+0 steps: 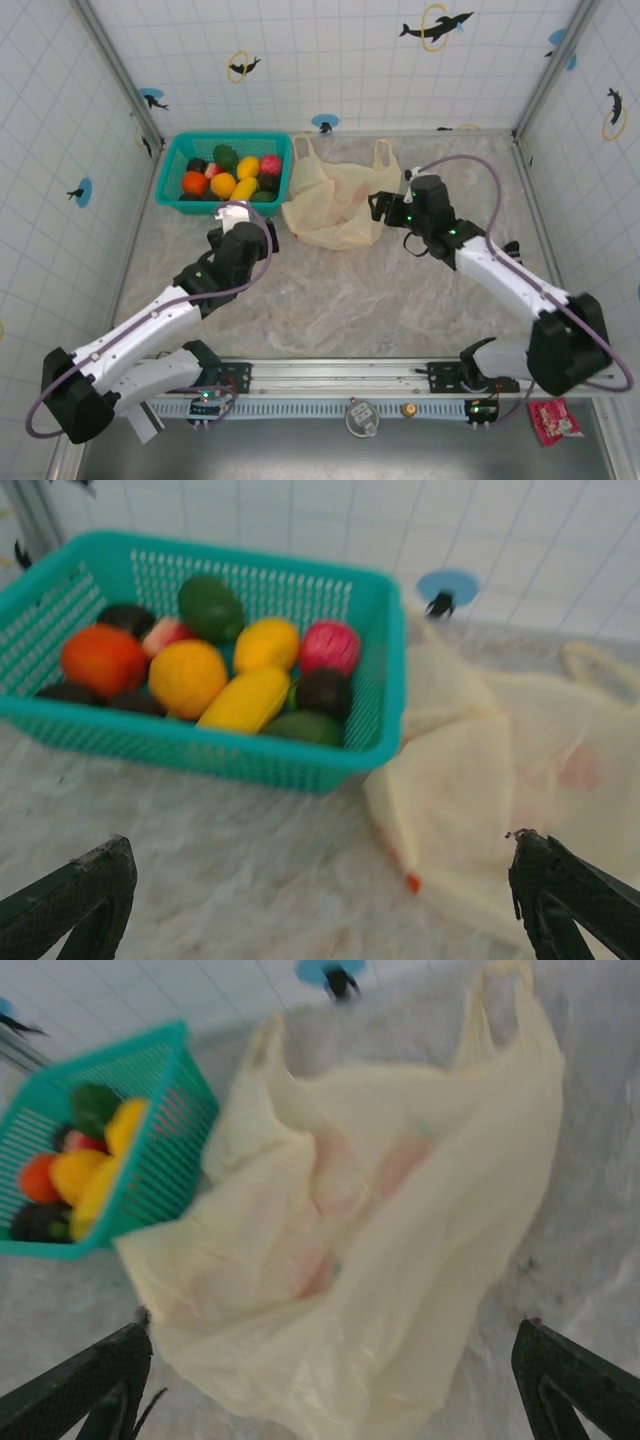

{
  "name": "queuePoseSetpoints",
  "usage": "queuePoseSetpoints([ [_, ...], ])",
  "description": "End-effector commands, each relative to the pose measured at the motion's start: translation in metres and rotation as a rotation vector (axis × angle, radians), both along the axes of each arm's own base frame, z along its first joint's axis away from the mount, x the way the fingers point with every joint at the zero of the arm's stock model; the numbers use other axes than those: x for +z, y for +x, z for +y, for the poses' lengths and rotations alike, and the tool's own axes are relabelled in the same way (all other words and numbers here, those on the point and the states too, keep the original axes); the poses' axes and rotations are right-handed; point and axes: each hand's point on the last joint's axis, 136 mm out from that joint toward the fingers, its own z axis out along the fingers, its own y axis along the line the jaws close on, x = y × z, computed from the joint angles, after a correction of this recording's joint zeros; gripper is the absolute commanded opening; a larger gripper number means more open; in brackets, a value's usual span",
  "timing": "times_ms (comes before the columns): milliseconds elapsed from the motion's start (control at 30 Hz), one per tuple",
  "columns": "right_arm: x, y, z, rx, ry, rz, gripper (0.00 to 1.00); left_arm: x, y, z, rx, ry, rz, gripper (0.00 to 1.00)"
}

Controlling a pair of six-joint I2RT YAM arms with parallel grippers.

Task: Place the fake fruits into the plastic bag and tie a complex knot

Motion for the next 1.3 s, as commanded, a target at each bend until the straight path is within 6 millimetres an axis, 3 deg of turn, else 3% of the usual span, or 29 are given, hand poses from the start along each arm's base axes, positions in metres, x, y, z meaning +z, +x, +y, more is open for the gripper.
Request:
queuePoseSetpoints([
  [0, -0.021, 0.020, -0.006, -0.131, 0.055, 0.144, 0.89, 0.005, 0.000, 0.000, 0.003, 0.011, 0.021, 0.97],
  [67, -0.037, 0.031, 0.000, -0.166, 0.096, 0.219, 0.81, 0.004, -0.001, -0.002, -0.022, 0.031, 0.025, 0.97],
  [233, -0.059, 0.056, 0.024, -0.173, 0.073, 0.272, 0.76, -0.016, -0.007, -0.002, -0.080, 0.070, 0.025, 0.97],
  [333, -0.073, 0.067, 0.028, -0.179, 0.046, 0.302, 0.62, -0.012, -0.009, -0.005, -0.105, 0.047, 0.011, 0.97],
  [433, -0.085, 0.073, 0.030, -0.159, -0.003, 0.326, 0.49, -0.009, -0.010, 0.005, -0.070, 0.072, -0.013, 0.97],
  [533, -0.079, 0.078, 0.028, -0.093, -0.058, 0.289, 0.26, -0.009, -0.011, 0.010, -0.051, 0.082, -0.014, 0.97],
  [600, -0.066, 0.082, 0.020, -0.058, -0.074, 0.250, 0.03, -0.009, -0.011, 0.009, -0.054, 0.077, -0.016, 0.96],
  [633, -0.059, 0.083, 0.015, -0.046, -0.090, 0.229, 0.00, -0.008, -0.011, 0.011, -0.047, 0.073, -0.021, 0.96],
  [867, 0.019, 0.079, -0.019, 0.035, -0.114, -0.067, 0.00, -0.003, -0.006, 0.017, 0.006, 0.007, -0.038, 0.96],
  [1000, 0.075, 0.053, -0.029, 0.134, -0.065, -0.460, 0.00, 0.002, -0.002, 0.008, -0.020, -0.087, -0.035, 0.95],
  [1267, 0.132, 0.018, -0.017, 0.412, -0.211, -0.790, 0.00, 0.032, 0.016, -0.019, -0.114, -0.162, -0.058, 0.95],
])
